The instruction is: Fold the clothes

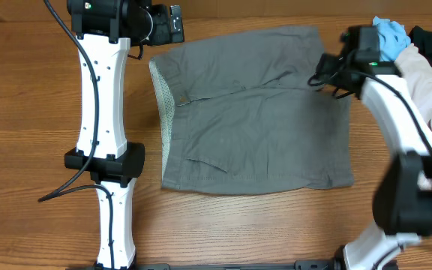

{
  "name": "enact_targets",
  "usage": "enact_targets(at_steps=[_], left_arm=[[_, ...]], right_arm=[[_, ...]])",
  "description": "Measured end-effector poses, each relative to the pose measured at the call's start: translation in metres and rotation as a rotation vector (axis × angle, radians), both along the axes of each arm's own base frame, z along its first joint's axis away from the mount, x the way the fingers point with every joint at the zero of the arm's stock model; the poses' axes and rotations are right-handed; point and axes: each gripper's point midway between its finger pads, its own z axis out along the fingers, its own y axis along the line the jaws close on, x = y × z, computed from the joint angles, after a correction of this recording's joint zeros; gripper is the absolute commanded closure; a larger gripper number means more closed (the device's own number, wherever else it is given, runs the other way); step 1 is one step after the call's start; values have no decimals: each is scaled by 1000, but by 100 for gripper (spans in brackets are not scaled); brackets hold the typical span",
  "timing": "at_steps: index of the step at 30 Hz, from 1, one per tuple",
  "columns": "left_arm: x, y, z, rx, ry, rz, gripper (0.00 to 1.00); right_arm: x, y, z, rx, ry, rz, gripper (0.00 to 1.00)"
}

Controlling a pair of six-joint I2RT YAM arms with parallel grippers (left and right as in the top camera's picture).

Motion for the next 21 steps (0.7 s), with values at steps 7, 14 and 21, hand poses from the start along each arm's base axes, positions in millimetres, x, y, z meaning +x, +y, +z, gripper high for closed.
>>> enact_targets(at_steps=[7,14,21], left_arm=[[1,0,1,0,-7,1,0],[2,6,0,32,-9,21,0],[-4,-15,1,-45,7,-57,0]], right_arm=[[-73,4,83,49,3,-37,34],[-124,5,70,79,186,-94,48],[-164,-7,62,53,328,-230,48]])
